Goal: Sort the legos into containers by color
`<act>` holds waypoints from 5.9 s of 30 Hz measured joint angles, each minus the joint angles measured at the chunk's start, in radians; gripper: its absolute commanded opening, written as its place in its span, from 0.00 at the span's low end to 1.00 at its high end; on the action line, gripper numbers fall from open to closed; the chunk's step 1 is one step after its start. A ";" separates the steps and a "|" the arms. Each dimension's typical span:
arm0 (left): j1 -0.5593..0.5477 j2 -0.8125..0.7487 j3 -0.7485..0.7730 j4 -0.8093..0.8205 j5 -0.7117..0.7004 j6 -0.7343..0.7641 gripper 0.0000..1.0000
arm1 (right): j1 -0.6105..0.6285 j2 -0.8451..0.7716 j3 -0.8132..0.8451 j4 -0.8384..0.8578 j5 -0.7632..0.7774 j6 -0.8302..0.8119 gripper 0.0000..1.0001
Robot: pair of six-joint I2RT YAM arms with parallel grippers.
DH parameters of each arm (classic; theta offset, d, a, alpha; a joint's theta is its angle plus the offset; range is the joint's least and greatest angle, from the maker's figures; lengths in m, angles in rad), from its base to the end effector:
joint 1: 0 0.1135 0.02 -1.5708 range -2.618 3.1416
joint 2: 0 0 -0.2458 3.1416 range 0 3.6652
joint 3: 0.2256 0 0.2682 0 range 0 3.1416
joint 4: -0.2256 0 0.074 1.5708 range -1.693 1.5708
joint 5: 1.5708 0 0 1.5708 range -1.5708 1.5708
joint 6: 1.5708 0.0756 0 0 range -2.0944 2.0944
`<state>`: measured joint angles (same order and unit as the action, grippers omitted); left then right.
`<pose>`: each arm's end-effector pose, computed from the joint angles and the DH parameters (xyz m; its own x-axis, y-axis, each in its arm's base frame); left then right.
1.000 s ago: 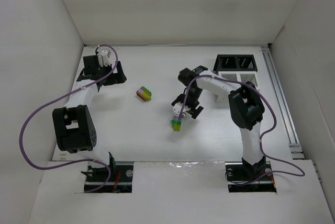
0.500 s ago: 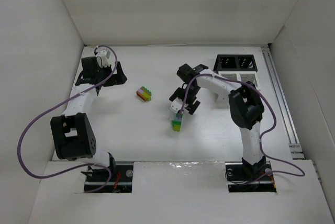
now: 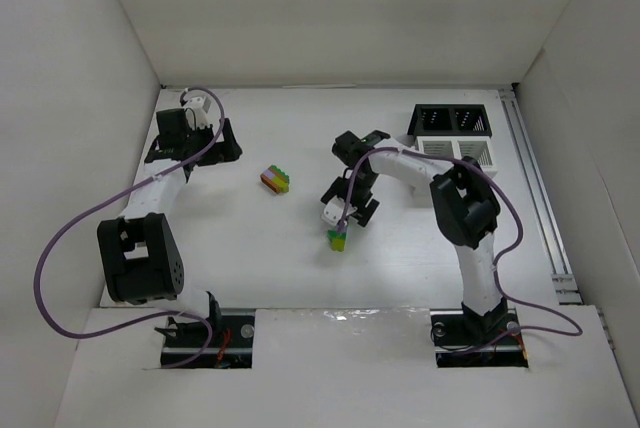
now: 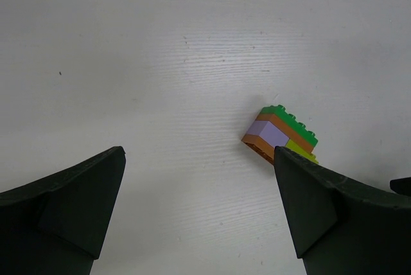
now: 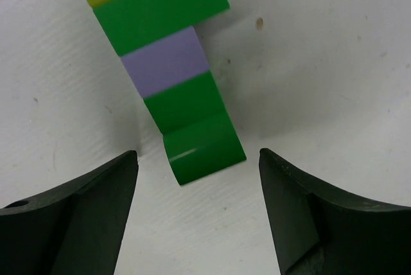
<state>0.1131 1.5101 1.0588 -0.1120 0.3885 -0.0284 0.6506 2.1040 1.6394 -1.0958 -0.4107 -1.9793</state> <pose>0.3890 0.0154 0.2220 -0.5364 -0.0874 -0.8394 0.1986 0.9536 -0.2262 0.3056 0.2705 0.1184 0.8287 -0.4266 -0.3622 -0.5083 -0.8446 -0.1681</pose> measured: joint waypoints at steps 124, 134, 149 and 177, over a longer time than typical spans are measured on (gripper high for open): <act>-0.231 0.233 0.214 0.564 0.824 -0.520 0.08 | 0.059 -0.415 -0.324 1.089 0.468 1.308 0.00; -0.224 0.233 0.213 0.568 0.793 -0.499 0.08 | -0.243 -0.443 -0.221 0.898 0.485 1.472 0.00; -0.286 0.233 0.307 0.365 0.612 -0.266 0.06 | -0.558 -0.227 0.092 0.533 0.323 1.783 0.00; -0.299 0.244 0.309 0.560 0.773 -0.383 0.06 | -0.594 -0.395 0.093 0.426 -0.451 1.673 0.66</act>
<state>-0.1856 1.7542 1.3674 0.4484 1.1618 -0.4110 0.0563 1.7092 1.7329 -0.6697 -0.8612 -0.3061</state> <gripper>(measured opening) 0.333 0.653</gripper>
